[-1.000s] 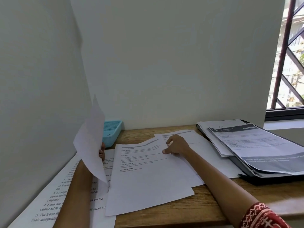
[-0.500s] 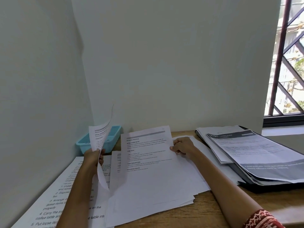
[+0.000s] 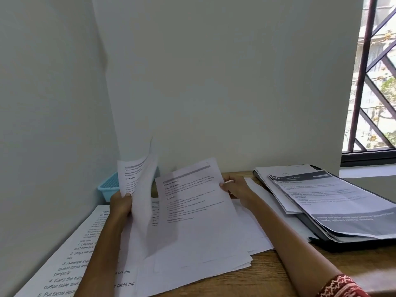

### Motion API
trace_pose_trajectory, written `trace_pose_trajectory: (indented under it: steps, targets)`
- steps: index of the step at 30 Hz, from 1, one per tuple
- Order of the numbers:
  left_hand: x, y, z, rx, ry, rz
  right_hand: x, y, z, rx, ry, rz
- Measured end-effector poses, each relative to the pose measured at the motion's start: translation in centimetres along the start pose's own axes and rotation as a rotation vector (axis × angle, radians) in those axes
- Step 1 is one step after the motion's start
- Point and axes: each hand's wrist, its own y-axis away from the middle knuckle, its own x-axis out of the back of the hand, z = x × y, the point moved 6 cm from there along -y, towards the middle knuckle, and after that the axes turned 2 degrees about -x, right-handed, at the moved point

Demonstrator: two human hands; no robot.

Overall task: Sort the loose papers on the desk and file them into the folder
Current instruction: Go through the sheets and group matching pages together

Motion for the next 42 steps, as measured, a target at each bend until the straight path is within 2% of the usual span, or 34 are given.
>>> trace_pose_trajectory:
  steps: [4, 8, 13, 16, 21, 24, 26, 30, 34, 39, 42]
  targets:
    - [-1.4, 1.6, 1.4, -0.146, -0.121, -0.006, -0.9, 0.2, -1.3, 0.072, -0.08, 0.006]
    - [-2.3, 3.0, 2.2, -0.237, -0.121, -0.05, -2.1, 0.7, -2.5, 0.169, -0.102, 0.0]
    - [-2.7, 2.1, 1.1, -0.113, 0.032, -0.164, -3.0, 1.3, -2.9, 0.188, -0.128, 0.064]
    - [-3.2, 2.4, 1.0, -0.048, 0.089, -0.189, -3.8, 1.8, -2.8, 0.162, -0.215, 0.032]
    - [-2.7, 2.1, 1.2, -0.133, 0.005, -0.073, -4.6, 2.3, -3.1, 0.1, -0.175, -0.063]
    - [-2.4, 2.4, 1.8, -0.221, 0.029, -0.023, -5.3, 3.1, -3.0, 0.129, -0.013, -0.191]
    - [-2.2, 2.9, 2.7, -0.32, 0.07, 0.003, -6.0, 3.4, -2.5, 0.173, 0.062, -0.221]
    - [-1.9, 4.6, 6.6, -0.503, 0.254, 0.047, -5.1, 3.0, -4.9, 0.368, 0.04, -0.029]
    - [-1.9, 5.7, 12.7, -0.699, 0.342, -0.022, -3.5, 3.9, -10.3, 0.563, 0.016, 0.16]
    - [-2.0, 6.9, 18.8, -0.92, 0.267, -0.031, -2.8, 5.6, -15.7, 0.686, -0.118, 0.245]
    - [-1.6, 6.6, 17.9, -0.901, 0.244, 0.007, -3.6, 6.0, -15.0, 0.665, -0.136, 0.258]
